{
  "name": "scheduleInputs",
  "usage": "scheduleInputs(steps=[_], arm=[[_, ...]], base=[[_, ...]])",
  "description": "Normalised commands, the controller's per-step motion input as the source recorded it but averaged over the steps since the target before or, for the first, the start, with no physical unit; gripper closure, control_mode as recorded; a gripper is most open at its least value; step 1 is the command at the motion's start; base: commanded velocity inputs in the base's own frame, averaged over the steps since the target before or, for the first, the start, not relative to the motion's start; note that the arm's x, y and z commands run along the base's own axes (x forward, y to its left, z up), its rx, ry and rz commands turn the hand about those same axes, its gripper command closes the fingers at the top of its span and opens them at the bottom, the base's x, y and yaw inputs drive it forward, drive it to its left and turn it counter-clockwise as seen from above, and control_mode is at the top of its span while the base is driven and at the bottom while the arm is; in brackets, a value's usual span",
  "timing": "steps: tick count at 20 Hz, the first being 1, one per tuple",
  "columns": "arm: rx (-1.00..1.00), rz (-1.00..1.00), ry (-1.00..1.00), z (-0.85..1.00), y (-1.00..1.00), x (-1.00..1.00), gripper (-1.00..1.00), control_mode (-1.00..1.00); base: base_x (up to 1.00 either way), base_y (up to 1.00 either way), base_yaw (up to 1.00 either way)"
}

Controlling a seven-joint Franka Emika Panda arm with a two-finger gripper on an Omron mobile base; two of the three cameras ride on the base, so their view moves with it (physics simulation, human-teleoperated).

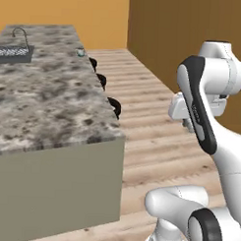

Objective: Pick up the marshmallow and place it in the cup of hot chocolate on the dining counter.

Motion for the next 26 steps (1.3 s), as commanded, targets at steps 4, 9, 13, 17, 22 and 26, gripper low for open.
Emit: scheduleInputs(steps=[4, 9, 13, 17, 22, 26], arm=[[0.00, 0.00, 0.00, 0.00, 0.00, 0.00, 1.00, 1.00], [0.00, 0.00, 0.00, 0.00, 0.00, 0.00, 1.00, 1.00], [0.00, 0.00, 0.00, 0.00, 0.00, 0.00, 1.00, 1.00], [0.00, 0.00, 0.00, 0.00, 0.00, 0.00, 1.00, 1.00], [0.00, 0.00, 0.00, 0.00, 0.00, 0.00, 1.00, 1.00], [0.00, 0.00, 0.00, 0.00, 0.00, 0.00, 1.00, 1.00]], base=[[0.60, -1.00, 0.38], [1.00, -1.00, 0.21], [1.00, -1.00, 0.11], [1.00, -1.00, 0.03], [1.00, -1.00, 0.05], [1.00, -0.86, 0.33]])
